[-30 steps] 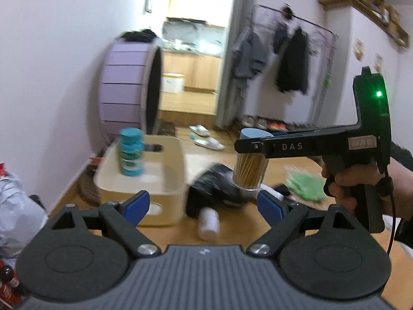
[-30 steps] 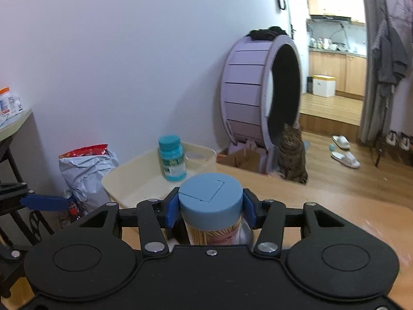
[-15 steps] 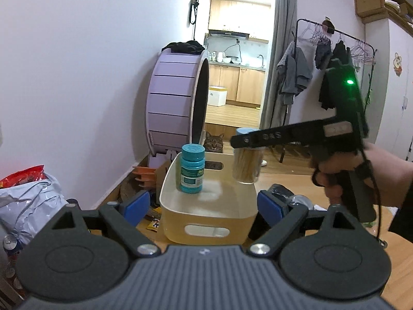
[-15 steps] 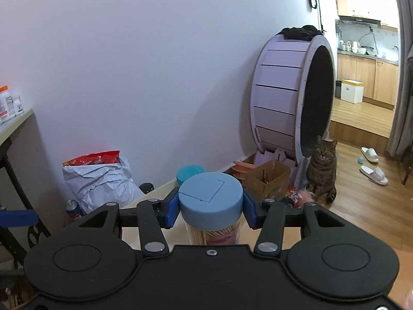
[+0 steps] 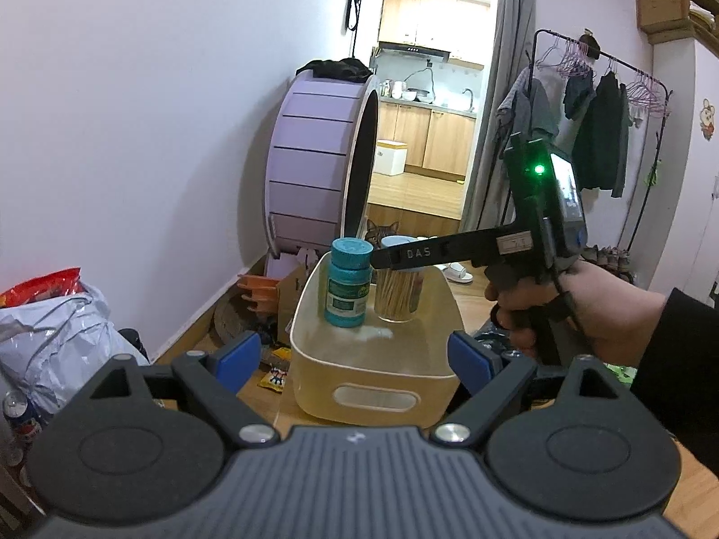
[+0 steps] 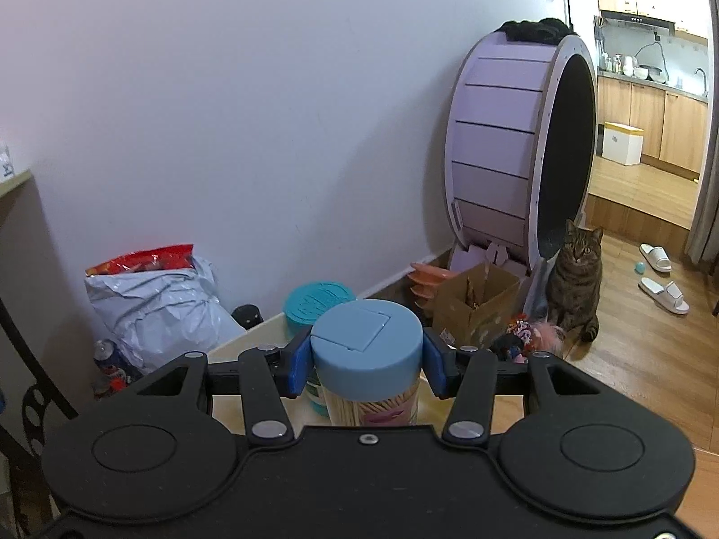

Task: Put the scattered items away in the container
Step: 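Lift the toothpick jar and carry it into the cream basket, then open the right gripper beside the teal bottle and withdraw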

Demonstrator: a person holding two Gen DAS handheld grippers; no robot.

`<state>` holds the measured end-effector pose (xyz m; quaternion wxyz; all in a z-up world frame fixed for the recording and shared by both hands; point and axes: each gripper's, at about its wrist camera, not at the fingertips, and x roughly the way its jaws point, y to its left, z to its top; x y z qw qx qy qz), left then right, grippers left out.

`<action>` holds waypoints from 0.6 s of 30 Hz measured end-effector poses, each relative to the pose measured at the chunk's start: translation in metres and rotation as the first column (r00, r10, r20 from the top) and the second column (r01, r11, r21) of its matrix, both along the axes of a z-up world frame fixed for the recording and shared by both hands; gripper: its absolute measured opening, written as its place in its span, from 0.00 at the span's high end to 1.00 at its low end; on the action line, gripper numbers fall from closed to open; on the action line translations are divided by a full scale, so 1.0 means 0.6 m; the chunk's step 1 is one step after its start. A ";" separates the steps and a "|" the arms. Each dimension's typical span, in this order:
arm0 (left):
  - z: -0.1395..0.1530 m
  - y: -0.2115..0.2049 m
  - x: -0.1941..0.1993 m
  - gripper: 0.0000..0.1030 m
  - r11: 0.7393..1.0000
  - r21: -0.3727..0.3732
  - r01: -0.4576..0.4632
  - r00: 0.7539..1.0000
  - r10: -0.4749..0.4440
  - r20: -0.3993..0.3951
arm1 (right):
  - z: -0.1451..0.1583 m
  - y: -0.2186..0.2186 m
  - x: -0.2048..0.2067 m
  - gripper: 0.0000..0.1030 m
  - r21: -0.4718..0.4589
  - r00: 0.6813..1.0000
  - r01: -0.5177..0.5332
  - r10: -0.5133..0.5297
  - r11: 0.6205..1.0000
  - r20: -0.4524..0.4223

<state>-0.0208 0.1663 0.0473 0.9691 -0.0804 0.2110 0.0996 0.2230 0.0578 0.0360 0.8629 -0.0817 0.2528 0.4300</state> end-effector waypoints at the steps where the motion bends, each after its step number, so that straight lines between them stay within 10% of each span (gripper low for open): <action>1: 0.000 -0.001 0.000 0.13 1.000 0.001 0.001 1.000 -0.001 -0.001 | -0.003 0.005 0.002 0.53 -0.005 1.000 0.001 -0.001 1.000 0.001; 18: -0.005 -0.009 0.000 0.13 0.999 0.017 0.034 0.999 -0.034 -0.004 | 0.029 -0.040 -0.039 0.32 0.008 0.999 0.015 -0.015 1.000 0.047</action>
